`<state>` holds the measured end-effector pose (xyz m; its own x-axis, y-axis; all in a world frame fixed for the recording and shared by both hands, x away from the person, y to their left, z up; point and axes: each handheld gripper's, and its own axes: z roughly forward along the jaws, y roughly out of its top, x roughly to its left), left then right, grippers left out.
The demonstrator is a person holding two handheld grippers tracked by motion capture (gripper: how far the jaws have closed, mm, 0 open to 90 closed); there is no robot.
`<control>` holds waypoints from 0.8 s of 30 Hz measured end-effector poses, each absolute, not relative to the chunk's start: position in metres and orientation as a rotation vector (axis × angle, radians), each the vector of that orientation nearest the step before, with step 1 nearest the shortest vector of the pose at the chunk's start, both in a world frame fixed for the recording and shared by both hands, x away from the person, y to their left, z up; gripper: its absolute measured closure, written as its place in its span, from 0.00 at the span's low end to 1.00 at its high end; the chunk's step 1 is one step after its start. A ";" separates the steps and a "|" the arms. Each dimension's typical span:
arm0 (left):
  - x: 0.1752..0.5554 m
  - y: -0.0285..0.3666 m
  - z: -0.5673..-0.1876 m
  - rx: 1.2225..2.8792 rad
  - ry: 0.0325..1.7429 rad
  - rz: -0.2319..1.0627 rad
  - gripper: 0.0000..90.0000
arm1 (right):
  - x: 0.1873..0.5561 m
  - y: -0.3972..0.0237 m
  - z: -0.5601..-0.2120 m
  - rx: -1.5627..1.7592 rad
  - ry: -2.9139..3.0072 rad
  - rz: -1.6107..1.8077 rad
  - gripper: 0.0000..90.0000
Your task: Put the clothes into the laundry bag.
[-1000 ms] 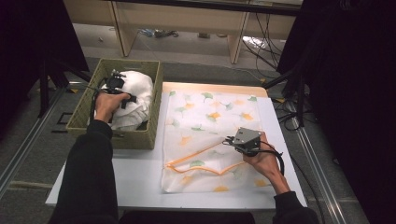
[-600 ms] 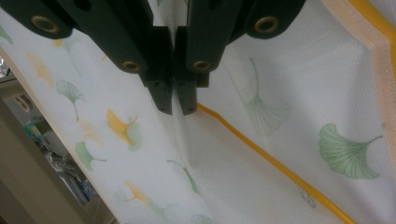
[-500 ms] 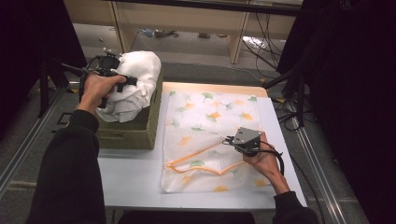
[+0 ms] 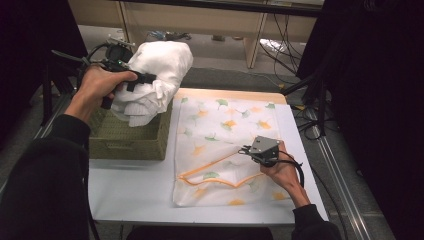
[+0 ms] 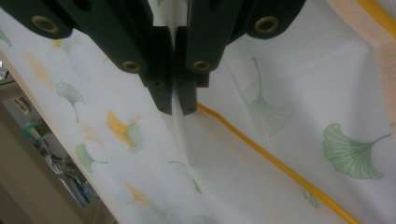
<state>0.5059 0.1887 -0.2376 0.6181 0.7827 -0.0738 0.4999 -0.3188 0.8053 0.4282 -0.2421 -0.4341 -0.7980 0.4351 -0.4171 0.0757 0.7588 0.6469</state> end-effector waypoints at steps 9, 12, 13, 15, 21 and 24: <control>0.465 0.159 -0.225 1.959 0.865 0.336 0.61 | 0.431 -0.244 -0.434 0.385 2.397 0.848 1.00; 0.452 0.149 -0.231 1.942 0.831 0.291 0.61 | 0.432 -0.245 -0.434 0.398 2.388 0.853 1.00; 0.446 0.145 -0.234 1.947 0.815 0.282 0.61 | 0.433 -0.245 -0.434 0.388 2.389 0.850 1.00; 0.440 0.139 -0.238 1.946 0.801 0.278 0.61 | 0.432 -0.245 -0.434 0.407 2.400 0.860 1.00; 0.414 0.124 -0.252 1.945 0.763 0.204 0.61 | 0.433 -0.248 -0.433 0.429 2.382 0.882 1.00; 0.400 0.121 -0.254 1.954 0.737 0.190 0.61 | 0.436 -0.251 -0.432 0.436 2.366 0.900 1.00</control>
